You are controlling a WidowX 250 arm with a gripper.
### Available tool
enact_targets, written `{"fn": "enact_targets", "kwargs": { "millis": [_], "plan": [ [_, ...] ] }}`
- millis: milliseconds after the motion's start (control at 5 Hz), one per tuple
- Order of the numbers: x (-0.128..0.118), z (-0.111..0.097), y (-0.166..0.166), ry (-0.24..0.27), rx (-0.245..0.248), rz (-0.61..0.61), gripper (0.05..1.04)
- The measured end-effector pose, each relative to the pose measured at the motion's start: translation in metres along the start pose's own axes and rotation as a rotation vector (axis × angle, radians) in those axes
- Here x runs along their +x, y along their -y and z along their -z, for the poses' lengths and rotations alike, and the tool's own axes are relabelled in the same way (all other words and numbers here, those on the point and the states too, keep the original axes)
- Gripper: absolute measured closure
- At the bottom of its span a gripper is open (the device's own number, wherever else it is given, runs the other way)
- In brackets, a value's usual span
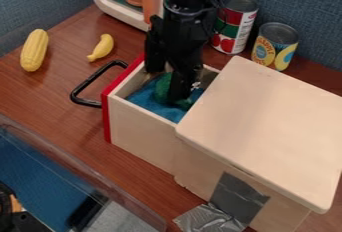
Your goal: TAKE THINGS IN A BOX
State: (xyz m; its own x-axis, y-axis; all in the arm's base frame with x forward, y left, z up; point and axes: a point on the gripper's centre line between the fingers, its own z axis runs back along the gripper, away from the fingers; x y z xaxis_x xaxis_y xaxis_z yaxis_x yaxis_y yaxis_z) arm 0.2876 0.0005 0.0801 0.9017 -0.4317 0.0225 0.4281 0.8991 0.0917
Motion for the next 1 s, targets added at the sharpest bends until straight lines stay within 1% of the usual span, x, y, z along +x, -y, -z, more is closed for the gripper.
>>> {"fn": "enact_targets", "kwargs": {
  "millis": [200,400,600,800,1000],
  "plan": [
    [0.002,0.011,-0.002,-0.001,-0.007,-0.002,0.137],
    [-0.001,0.022,-0.005,0.011,-0.021,-0.031,0.370],
    [-0.004,0.024,-0.007,0.033,-0.025,-0.055,0.375],
    [-0.006,0.013,-0.004,0.081,-0.058,-0.065,0.376],
    [0.000,-0.024,0.004,0.210,-0.080,-0.048,0.376]
  ]
}}
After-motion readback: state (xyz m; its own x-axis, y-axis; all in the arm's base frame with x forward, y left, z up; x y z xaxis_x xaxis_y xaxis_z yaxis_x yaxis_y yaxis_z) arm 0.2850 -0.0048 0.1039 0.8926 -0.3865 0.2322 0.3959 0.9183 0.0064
